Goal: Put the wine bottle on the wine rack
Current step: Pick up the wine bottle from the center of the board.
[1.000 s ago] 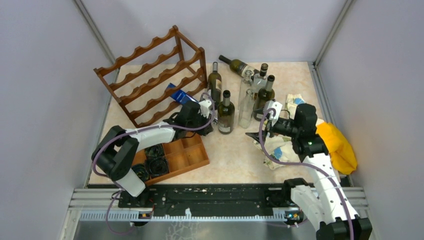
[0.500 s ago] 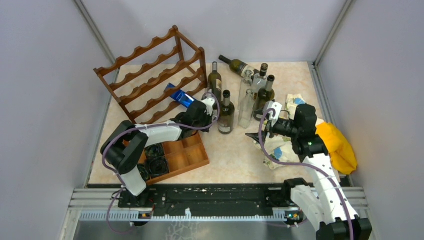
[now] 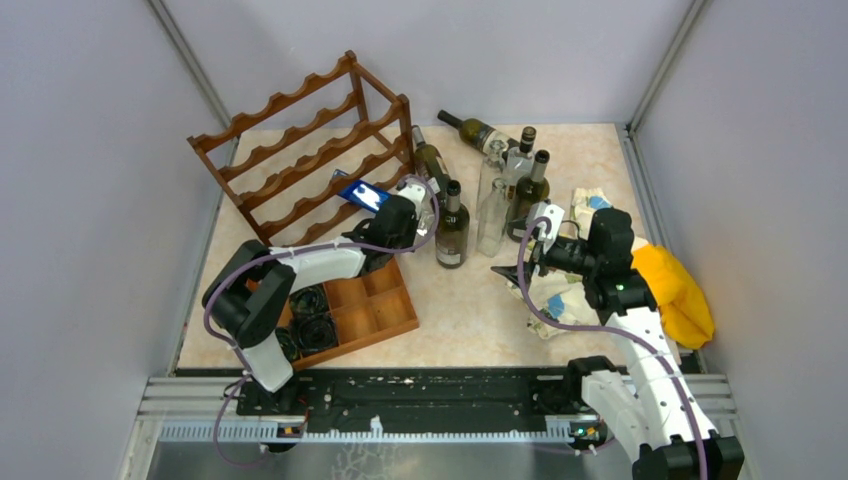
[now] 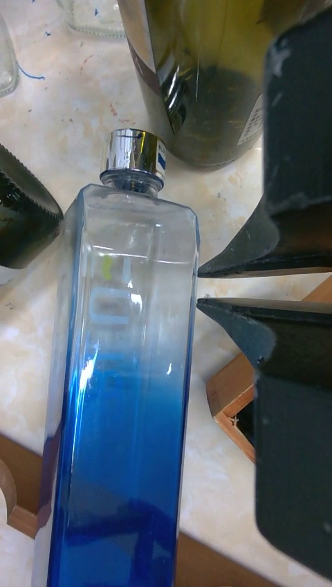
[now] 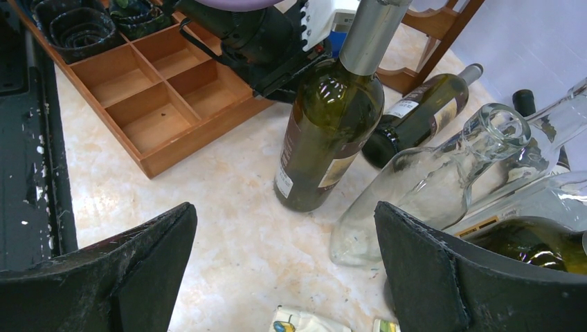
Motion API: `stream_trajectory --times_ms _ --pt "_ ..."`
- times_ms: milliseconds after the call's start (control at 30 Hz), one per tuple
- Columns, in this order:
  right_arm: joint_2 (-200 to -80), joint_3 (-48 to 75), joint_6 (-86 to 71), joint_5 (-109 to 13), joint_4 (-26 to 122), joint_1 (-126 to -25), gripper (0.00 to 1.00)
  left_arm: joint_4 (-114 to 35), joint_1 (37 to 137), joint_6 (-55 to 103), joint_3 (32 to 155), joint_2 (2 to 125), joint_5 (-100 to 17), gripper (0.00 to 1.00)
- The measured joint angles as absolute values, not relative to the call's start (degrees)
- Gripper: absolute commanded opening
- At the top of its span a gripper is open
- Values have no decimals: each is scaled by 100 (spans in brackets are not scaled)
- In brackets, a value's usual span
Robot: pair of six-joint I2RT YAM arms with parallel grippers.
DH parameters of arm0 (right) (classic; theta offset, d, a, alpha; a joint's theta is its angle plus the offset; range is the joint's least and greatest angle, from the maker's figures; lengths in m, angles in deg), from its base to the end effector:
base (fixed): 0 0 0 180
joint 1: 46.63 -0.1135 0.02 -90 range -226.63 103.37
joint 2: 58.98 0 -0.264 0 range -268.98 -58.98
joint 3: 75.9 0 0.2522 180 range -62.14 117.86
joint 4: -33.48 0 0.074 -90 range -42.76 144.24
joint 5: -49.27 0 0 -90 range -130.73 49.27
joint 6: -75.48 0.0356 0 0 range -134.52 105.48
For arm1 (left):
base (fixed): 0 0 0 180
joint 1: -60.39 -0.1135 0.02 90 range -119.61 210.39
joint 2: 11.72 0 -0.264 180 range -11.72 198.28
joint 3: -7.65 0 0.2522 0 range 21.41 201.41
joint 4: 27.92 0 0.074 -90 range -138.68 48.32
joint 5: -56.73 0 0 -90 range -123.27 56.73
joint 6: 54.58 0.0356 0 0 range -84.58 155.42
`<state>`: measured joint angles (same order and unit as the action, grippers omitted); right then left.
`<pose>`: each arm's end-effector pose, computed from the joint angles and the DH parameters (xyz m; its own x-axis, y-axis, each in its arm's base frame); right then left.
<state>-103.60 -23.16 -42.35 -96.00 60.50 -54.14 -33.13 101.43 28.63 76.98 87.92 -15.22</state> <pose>0.1657 0.0514 0.3040 0.1106 -0.2537 -0.9609 -0.8975 0.3899 -0.2063 0.2861 -0.2344 0.1838 -0.4865 0.2744 -0.8295 0.3792 0.9216 0.0825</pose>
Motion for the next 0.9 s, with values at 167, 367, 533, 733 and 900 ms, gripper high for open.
stream_trajectory --times_ms 167,367,533,733,900 --pt "-10360 -2316 -4238 -9600 6054 -5414 98 -3328 10143 2883 7705 8792 -1350 24" --pt "-10358 -2316 -4264 -9600 6084 -5414 98 -3629 10139 2828 7705 8643 -1391 34" --pt "-10338 -2316 -4281 -9598 6154 -5414 98 -3992 10115 2349 7705 8082 -1562 50" --pt "-10330 -2316 -4194 -9600 6130 -5414 98 -4071 9896 1836 7726 7579 -2110 69" --pt "-10332 -2316 -3991 -9578 5988 -5414 98 -4298 9677 2260 8150 7795 -2936 73"
